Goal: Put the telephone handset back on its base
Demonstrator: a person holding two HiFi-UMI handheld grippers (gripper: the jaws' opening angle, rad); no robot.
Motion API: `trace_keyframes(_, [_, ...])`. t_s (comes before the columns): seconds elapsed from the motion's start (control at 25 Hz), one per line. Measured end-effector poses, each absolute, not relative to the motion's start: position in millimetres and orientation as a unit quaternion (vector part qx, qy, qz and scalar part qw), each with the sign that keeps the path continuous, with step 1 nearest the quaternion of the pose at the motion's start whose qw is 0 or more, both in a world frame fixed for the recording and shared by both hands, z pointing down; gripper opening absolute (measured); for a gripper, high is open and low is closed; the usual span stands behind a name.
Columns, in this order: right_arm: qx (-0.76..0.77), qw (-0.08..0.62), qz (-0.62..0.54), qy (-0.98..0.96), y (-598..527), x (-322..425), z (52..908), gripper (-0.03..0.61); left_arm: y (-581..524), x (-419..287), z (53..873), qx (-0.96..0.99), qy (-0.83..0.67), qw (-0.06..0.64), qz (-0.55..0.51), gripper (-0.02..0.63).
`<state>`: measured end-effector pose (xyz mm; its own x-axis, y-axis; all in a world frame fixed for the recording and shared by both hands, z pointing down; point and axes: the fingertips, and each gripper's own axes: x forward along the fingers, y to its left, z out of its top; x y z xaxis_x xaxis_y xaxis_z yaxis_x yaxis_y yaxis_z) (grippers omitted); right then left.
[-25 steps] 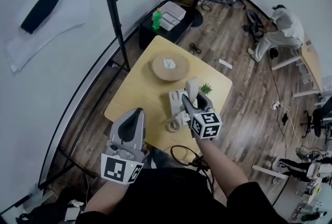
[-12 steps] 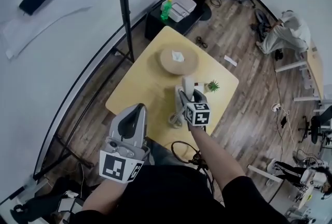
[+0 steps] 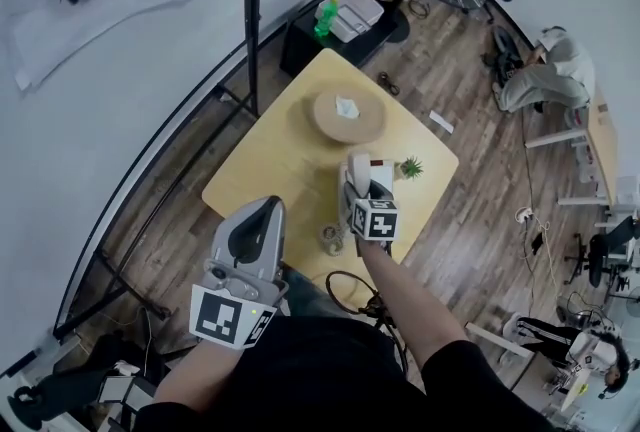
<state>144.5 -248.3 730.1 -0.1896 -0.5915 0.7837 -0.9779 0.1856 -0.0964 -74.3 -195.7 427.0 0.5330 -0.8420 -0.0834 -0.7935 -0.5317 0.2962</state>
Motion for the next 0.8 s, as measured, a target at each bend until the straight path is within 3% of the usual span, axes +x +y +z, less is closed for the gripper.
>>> trace_keyframes(0.8, [0.574,0.372,0.382,-0.621,-221,149,779,0.221,-185,-92,437,0.860,-0.483,0.120,-0.111,0.000])
